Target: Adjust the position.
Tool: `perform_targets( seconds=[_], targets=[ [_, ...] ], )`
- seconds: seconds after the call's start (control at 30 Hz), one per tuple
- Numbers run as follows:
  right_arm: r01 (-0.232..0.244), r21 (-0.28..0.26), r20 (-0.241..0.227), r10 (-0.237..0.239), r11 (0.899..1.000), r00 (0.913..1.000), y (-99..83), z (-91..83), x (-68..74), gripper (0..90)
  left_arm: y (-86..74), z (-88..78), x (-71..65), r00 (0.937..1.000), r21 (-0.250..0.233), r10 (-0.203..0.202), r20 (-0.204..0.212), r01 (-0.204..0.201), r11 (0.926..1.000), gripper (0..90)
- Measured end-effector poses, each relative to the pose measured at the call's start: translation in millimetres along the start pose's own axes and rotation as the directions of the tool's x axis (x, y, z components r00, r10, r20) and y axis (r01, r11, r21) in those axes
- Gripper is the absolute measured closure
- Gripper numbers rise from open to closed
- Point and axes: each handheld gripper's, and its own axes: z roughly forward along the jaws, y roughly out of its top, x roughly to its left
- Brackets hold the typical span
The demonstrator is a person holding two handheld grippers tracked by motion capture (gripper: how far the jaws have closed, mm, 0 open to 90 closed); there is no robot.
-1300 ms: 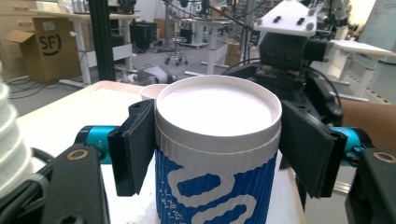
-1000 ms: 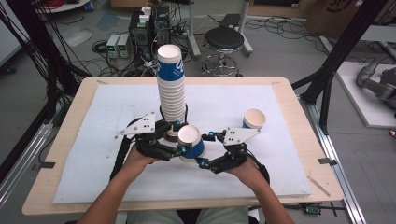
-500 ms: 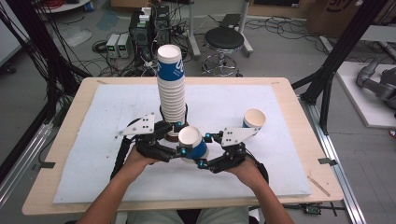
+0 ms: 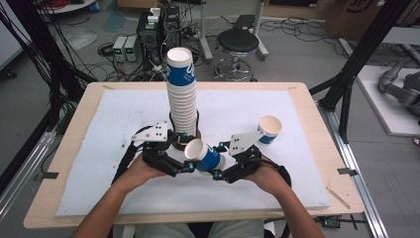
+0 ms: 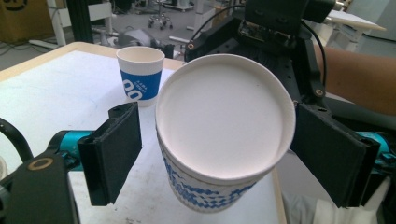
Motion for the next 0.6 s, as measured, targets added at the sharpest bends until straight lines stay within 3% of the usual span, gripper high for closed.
perform_targets(
  seconds=[0.33,0.5,0.6],
  targets=[
    [0.066,0.104,-0.01,-0.065,0.992,0.9978,12.8,-3.4,-1.9,32.1,11.9,-2.8,1.7,0.9989,0.109,0.037,0.03,-0.04,0.9933,16.5],
    [0.101,0.173,-0.019,-0.099,0.98,0.9949,21.4,-1.4,-1.9,32.2,14.9,3.1,1.4,0.9978,0.193,0.047,0.047,-0.055,0.9797,16.5],
    [0.135,0.235,-0.021,-0.133,0.963,0.9908,27.2,2.3,-0.8,32.3,14.9,6.5,2.9,0.9972,0.236,0.056,0.049,-0.066,0.9694,16.6]
  ],
)
